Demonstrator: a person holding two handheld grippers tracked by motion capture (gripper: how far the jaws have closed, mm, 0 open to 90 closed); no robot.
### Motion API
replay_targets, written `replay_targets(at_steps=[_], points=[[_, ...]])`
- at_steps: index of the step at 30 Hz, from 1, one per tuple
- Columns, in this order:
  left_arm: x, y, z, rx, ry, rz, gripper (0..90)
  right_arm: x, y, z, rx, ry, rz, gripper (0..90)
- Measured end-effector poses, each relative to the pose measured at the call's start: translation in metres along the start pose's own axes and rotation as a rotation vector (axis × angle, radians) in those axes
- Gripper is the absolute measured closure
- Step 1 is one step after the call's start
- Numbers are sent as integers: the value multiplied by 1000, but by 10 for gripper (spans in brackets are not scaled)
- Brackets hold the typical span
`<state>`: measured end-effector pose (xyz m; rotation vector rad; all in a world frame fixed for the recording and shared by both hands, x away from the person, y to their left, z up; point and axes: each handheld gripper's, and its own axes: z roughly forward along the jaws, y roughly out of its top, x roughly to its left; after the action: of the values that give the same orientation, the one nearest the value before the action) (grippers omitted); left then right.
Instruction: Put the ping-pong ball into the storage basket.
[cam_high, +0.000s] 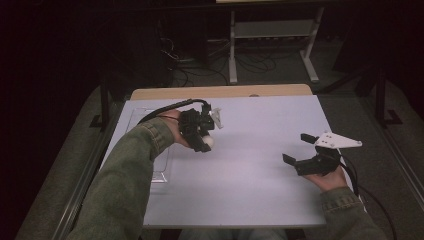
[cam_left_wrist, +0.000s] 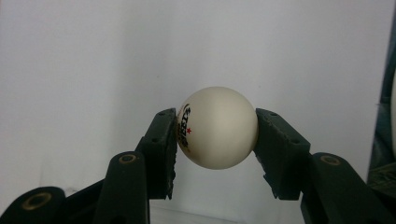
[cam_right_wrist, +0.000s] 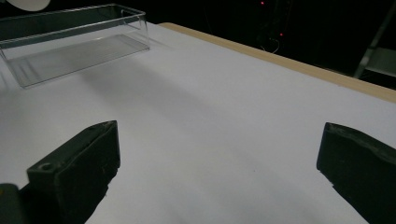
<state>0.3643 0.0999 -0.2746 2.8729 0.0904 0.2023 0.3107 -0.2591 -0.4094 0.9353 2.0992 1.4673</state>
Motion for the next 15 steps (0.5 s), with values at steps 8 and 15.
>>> replay_targets(at_steps=[8, 15], points=[[-2, -5, -11, 13, 0, -5, 508, 1, 1, -2, -14, -6, 11, 0], [-4, -9, -26, 20, 2, 3, 508, -1, 0, -4, -17, -11, 24, 0]])
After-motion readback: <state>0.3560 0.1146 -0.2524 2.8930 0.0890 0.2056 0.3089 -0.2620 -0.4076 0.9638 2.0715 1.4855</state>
